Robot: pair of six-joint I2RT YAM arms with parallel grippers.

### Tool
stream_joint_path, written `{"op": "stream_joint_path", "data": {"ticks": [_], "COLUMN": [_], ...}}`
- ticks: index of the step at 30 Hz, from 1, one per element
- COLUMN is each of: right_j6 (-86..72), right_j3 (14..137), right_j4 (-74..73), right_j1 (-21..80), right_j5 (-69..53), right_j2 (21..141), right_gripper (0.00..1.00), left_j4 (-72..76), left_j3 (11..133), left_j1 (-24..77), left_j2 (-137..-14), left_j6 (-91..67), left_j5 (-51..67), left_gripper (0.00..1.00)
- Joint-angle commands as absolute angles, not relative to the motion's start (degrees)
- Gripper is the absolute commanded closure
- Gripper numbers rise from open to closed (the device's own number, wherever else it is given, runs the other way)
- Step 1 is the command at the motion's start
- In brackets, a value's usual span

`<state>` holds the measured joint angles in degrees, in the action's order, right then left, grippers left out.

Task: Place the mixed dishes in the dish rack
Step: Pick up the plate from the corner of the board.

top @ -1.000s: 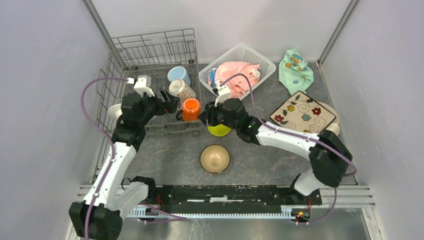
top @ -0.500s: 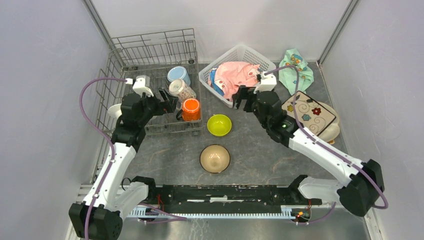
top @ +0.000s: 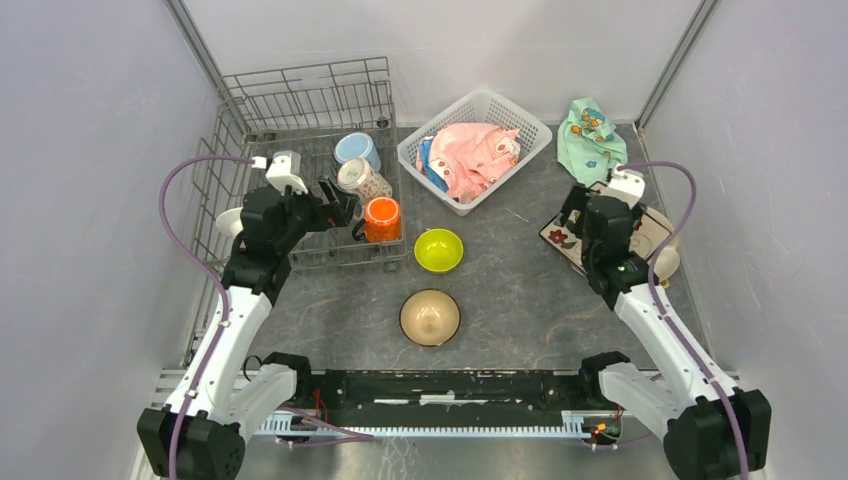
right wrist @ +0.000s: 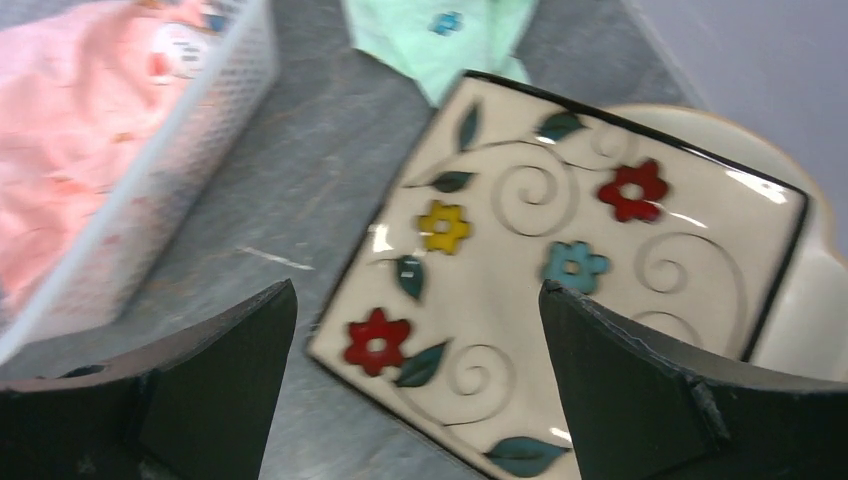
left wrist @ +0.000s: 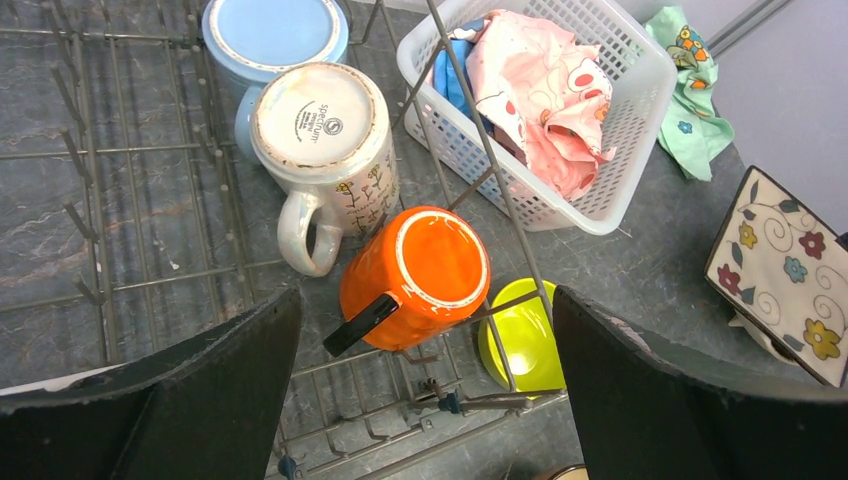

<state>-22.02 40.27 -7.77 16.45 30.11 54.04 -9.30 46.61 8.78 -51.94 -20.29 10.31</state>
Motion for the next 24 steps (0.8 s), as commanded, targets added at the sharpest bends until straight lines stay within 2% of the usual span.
{"op": "stream_joint_path", "data": {"ticks": [1,7,16,24], "right_j6": [-19.08,-19.95,-19.01,-18.87], "right_j3": [38.42,33.00,31.65,28.22], "right_j4": [-8.34,-7.62,-7.37,-2.56], "right_j1": [7.64,-8.07,-18.21,-24.56], "right_j5": [27.17,18.69,16.29,5.12], "right_j2": [53.94,50.48,49.95,47.97], "right_gripper": [0.02,0.02,0.02,0.02], "left_j4": [-7.05,-6.59,-6.42,-6.24], "left_j3": [46.46,46.06,45.97,46.22], "left_j1": [9.30,9.45,9.84,10.43], "left_j2": [-51.20,-51.01,-51.24,-52.38], "left_j6": [-18.45,-18.55,-18.94,-19.42], "left_j5": [12.40,12.99,13.23,13.45], "left_gripper": [0.00,0.00,0.00,0.00]}}
